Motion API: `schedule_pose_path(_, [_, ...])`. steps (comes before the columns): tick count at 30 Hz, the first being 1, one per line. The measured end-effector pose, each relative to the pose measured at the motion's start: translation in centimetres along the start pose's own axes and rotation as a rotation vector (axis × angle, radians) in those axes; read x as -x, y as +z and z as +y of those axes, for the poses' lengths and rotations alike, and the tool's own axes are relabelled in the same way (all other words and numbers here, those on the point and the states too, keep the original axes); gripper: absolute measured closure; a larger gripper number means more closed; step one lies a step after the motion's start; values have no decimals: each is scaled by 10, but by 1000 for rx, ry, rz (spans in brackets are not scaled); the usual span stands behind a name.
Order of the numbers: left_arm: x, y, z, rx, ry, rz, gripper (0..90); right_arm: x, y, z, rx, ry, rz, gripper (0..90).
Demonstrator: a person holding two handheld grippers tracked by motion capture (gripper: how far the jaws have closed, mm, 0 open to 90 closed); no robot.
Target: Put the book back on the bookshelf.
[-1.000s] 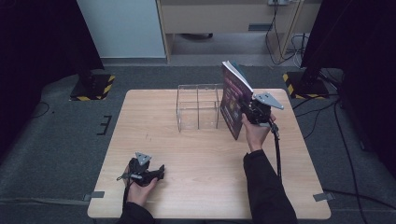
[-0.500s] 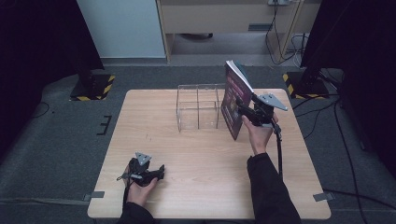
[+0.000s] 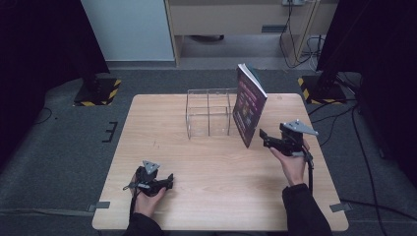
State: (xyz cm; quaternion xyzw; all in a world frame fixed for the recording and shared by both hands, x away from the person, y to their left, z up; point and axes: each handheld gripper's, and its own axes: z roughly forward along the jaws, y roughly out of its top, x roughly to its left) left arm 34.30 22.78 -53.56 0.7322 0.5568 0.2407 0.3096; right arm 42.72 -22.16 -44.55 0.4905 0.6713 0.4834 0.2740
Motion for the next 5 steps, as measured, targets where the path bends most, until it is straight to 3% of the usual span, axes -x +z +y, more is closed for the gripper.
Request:
schedule_pose_path(1, [0, 0, 0, -1, 1, 0, 116, 0, 0, 0, 0, 0, 0, 131])
schedule_pose_path(2, [0, 0, 0, -1, 1, 0, 116, 5, -5, -15, -63, -18, -7, 121])
schedule_pose_path(3, [0, 0, 0, -1, 1, 0, 116, 5, -5, -15, -63, -18, -7, 121])
schedule_pose_path(4, [0, 0, 0, -1, 1, 0, 116, 10, -11, -31, -111, -32, -16, 120])
schedule_pose_path(5, [0, 0, 0, -1, 1, 0, 116, 10, -11, -31, -111, -32, -16, 120])
